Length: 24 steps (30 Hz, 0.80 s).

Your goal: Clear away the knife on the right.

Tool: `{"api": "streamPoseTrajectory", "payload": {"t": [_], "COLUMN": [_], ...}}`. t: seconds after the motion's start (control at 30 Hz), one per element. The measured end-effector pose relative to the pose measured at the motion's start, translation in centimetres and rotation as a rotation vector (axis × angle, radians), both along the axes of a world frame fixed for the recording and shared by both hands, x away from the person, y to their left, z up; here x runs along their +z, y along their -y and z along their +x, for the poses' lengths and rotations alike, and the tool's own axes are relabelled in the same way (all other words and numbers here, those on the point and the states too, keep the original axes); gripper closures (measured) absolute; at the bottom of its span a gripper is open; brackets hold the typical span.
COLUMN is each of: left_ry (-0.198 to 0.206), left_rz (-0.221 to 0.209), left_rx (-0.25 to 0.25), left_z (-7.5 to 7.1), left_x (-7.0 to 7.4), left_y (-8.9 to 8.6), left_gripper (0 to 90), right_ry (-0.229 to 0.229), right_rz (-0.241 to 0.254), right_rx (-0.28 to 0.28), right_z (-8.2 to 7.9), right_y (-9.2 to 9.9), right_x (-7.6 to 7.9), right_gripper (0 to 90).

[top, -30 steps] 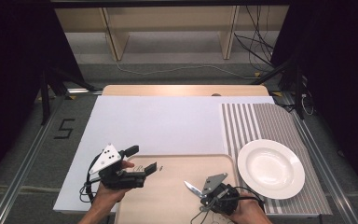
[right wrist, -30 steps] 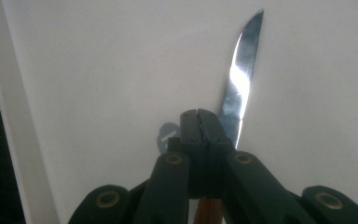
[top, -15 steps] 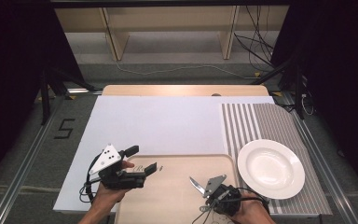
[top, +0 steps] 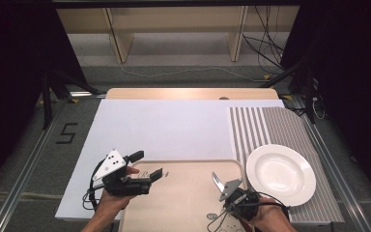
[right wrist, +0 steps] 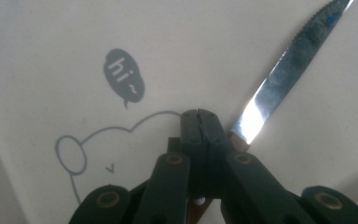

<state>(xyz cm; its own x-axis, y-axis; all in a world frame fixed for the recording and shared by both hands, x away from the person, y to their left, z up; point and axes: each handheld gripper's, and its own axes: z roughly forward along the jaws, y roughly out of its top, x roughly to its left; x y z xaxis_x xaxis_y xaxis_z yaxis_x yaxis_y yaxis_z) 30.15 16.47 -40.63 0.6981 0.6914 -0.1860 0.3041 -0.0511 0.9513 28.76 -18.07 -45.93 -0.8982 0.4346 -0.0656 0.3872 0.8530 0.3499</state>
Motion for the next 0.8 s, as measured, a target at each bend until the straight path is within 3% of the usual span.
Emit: {"api": "streamPoseTrajectory", "payload": {"t": [0.4,0.8], "left_ry": [0.002,0.002], "left_rz": [-0.003,-0.003], "left_rx": [-0.001,-0.002], "left_z": [0.0,0.0], "left_x": [0.0,0.0], "left_y": [0.0,0.0], "left_gripper": [10.6,10.6], "right_ry": [0.009,-0.001], "right_rz": [-0.01,-0.018], "right_rx": [-0.074,-0.108], "right_z": [0.8,1.2], "right_y": [1.7,2.8], "right_x": [0.3,0.3], "right_gripper": [90.0,90.0]}}
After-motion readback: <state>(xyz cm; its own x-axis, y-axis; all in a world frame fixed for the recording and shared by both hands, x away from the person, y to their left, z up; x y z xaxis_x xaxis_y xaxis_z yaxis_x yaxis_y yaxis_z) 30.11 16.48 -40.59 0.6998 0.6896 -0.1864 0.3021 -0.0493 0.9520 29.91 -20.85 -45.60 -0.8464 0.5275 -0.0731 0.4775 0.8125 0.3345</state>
